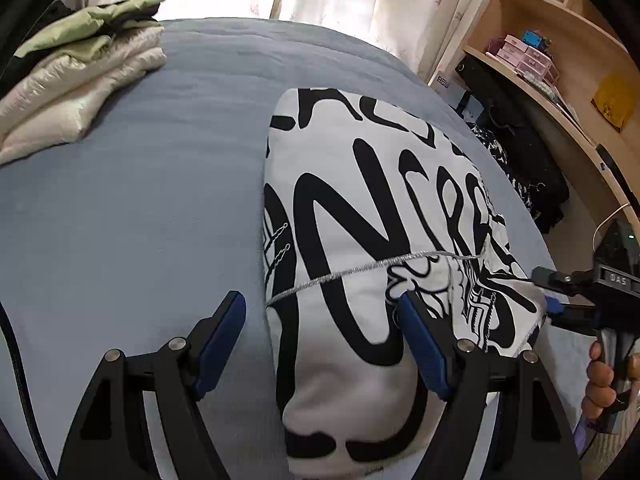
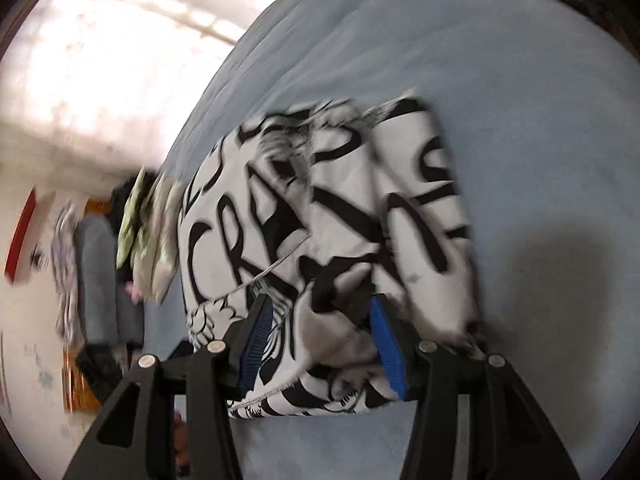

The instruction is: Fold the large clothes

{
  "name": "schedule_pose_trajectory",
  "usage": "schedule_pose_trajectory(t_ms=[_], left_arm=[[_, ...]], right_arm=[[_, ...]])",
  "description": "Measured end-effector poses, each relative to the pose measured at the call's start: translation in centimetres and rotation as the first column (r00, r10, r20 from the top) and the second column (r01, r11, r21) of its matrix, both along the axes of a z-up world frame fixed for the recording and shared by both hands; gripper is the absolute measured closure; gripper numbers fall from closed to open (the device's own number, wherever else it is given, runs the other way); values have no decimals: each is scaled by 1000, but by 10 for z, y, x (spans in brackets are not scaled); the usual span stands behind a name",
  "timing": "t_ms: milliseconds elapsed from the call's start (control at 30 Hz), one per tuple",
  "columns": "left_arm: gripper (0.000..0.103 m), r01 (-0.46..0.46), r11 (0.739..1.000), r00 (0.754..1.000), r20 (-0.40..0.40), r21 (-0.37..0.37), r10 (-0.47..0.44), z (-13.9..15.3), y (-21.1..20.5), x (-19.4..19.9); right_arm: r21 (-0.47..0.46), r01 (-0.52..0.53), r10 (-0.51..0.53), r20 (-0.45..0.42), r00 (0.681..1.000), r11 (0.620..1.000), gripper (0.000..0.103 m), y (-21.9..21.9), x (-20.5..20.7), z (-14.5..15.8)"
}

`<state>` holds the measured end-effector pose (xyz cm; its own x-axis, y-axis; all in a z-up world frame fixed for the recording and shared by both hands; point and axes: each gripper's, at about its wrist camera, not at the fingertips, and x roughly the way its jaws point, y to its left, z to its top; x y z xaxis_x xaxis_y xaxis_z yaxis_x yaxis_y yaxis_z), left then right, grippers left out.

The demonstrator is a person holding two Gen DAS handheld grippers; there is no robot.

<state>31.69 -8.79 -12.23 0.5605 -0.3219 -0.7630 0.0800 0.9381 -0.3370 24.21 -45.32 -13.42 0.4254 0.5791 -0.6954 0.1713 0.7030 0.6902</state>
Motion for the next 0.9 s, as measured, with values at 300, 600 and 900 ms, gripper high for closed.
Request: schedule_pose_trajectory(t_ms=[300, 600, 900], left_arm=[[26, -12, 994, 997, -78, -107, 4, -28, 8, 25], [34, 52, 998, 999, 0, 31, -52, -1, -28, 15], [33, 47, 965, 998, 33, 258, -57, -16, -63, 15]], right_arm=[[-175, 1, 9, 57, 998, 985, 84, 33, 28, -19], [-243, 142, -52, 343, 938, 959, 91, 18, -38, 49], [-311, 158, -88, 227, 970, 937, 89, 19, -31, -21]])
